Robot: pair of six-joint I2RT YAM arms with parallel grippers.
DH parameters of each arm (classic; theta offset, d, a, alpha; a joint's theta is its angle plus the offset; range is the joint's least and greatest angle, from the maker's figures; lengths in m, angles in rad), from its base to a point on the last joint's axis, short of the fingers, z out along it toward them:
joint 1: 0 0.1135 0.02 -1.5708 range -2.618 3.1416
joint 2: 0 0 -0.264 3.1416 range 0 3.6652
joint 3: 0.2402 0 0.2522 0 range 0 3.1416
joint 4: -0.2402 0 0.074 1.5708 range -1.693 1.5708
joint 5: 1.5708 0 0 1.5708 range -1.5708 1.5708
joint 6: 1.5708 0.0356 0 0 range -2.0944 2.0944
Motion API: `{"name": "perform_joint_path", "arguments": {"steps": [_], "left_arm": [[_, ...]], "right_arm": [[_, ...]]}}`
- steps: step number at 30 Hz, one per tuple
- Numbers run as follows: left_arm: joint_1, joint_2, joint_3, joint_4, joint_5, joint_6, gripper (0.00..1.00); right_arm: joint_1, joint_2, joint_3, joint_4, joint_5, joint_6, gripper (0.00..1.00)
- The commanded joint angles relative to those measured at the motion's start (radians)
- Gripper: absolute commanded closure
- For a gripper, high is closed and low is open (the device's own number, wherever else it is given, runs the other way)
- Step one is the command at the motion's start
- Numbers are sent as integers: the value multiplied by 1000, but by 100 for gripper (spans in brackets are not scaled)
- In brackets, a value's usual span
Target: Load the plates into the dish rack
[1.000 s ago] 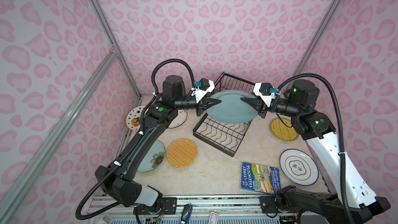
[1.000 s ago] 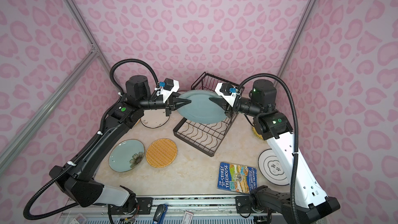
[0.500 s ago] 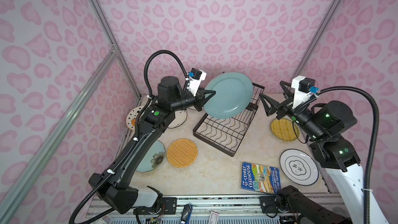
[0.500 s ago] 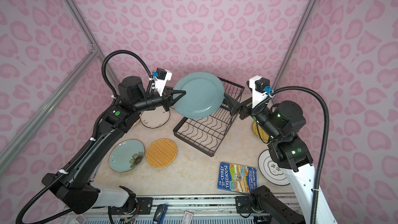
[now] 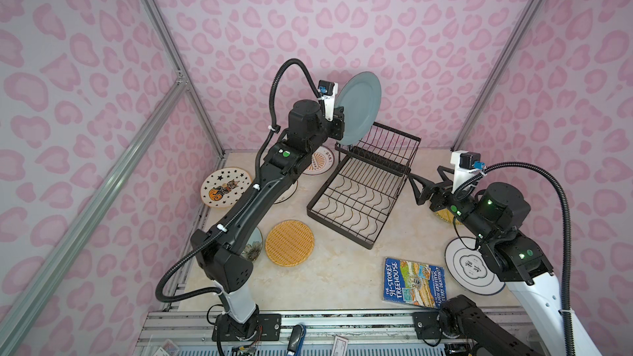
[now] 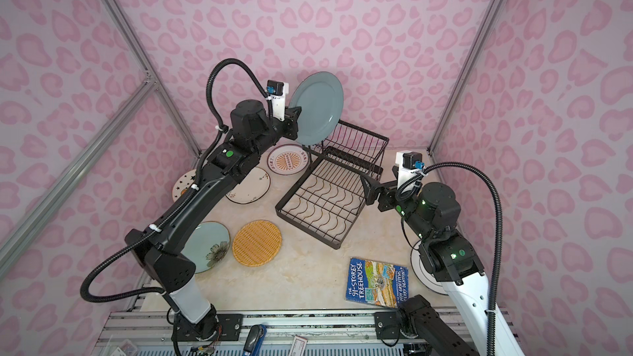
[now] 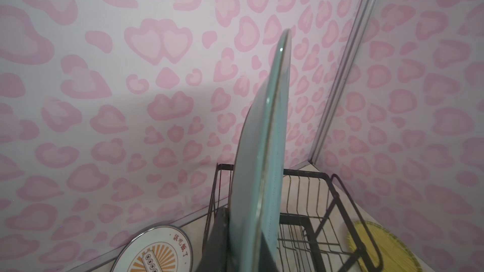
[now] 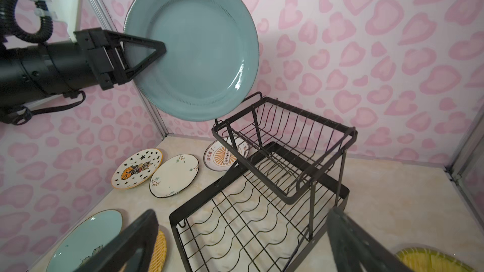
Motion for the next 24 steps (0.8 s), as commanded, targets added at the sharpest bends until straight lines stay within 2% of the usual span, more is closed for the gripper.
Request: {"name": "perform_joint_path", "arguments": {"steps": [1, 5, 10, 24], "left_arm": [[1, 64, 86, 146, -137, 63, 96], [-2, 152, 171, 144, -183, 91, 96], [-2, 211, 203, 166, -184, 137, 96], [7, 269, 178, 210, -157, 227, 96]], "right_arm": [[7, -14, -39, 4, -42, 40, 0], [28, -27, -86, 2, -49, 76, 0], [68, -46, -123, -6, -18, 89, 0], [87, -67, -148, -39, 7, 108, 0]]}}
